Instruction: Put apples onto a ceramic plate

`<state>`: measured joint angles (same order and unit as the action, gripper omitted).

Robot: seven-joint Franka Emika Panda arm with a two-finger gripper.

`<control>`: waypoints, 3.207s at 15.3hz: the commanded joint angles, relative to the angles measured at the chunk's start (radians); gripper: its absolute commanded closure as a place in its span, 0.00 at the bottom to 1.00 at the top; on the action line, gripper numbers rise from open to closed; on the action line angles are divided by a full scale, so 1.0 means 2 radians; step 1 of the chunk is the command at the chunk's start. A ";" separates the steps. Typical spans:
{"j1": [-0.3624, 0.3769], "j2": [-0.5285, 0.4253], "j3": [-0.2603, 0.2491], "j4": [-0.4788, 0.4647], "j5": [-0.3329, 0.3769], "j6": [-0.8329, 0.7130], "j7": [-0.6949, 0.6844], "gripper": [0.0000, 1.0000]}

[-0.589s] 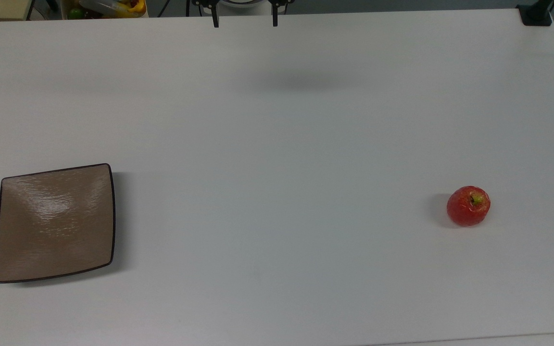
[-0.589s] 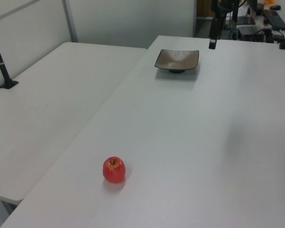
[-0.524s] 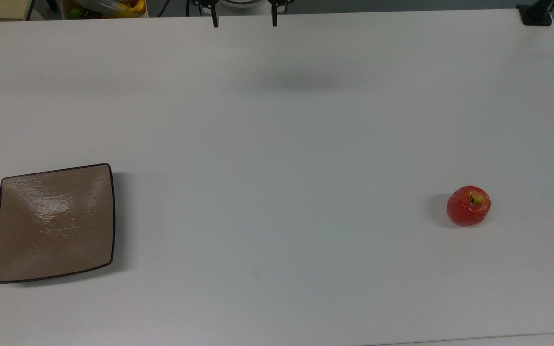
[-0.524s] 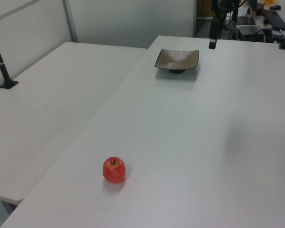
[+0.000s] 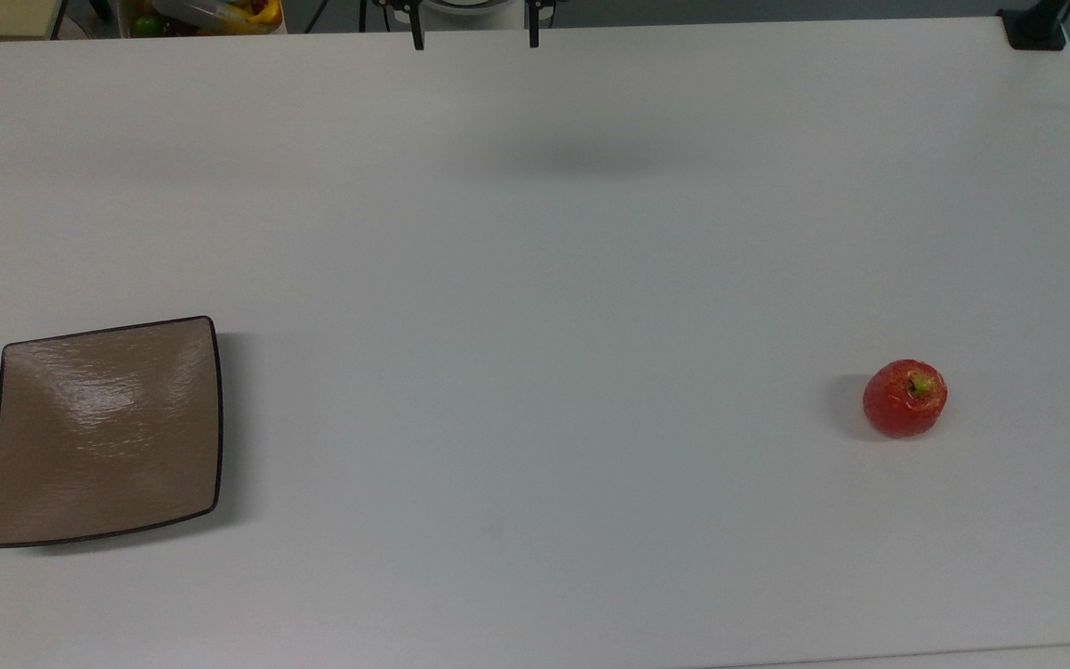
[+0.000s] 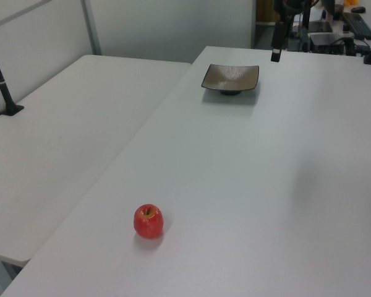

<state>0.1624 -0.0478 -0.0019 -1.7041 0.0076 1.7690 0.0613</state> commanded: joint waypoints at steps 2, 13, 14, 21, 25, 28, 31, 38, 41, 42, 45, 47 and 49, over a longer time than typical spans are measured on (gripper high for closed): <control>-0.001 0.002 0.004 0.002 0.004 0.007 -0.006 0.00; 0.020 0.022 0.029 0.005 0.005 0.010 -0.007 0.00; 0.022 0.025 0.031 0.008 0.005 0.014 -0.006 0.00; 0.074 0.132 0.032 0.141 0.001 0.024 0.046 0.00; 0.108 0.192 0.032 0.218 -0.001 0.045 0.084 0.00; 0.120 0.214 0.038 0.220 0.000 0.099 0.087 0.00; 0.136 0.252 0.041 0.224 -0.005 0.166 0.099 0.00; 0.179 0.323 0.041 0.231 -0.012 0.307 0.116 0.00; 0.187 0.354 0.041 0.233 -0.037 0.355 0.117 0.00; 0.190 0.366 0.040 0.233 -0.047 0.376 0.117 0.00; 0.193 0.389 0.039 0.234 -0.071 0.425 0.123 0.00; 0.199 0.406 0.038 0.235 -0.090 0.447 0.140 0.00; 0.207 0.421 0.036 0.234 -0.103 0.469 0.147 0.00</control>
<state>0.5492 0.7442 0.0831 -1.2690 -0.1533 2.6563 0.3122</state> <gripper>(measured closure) 0.000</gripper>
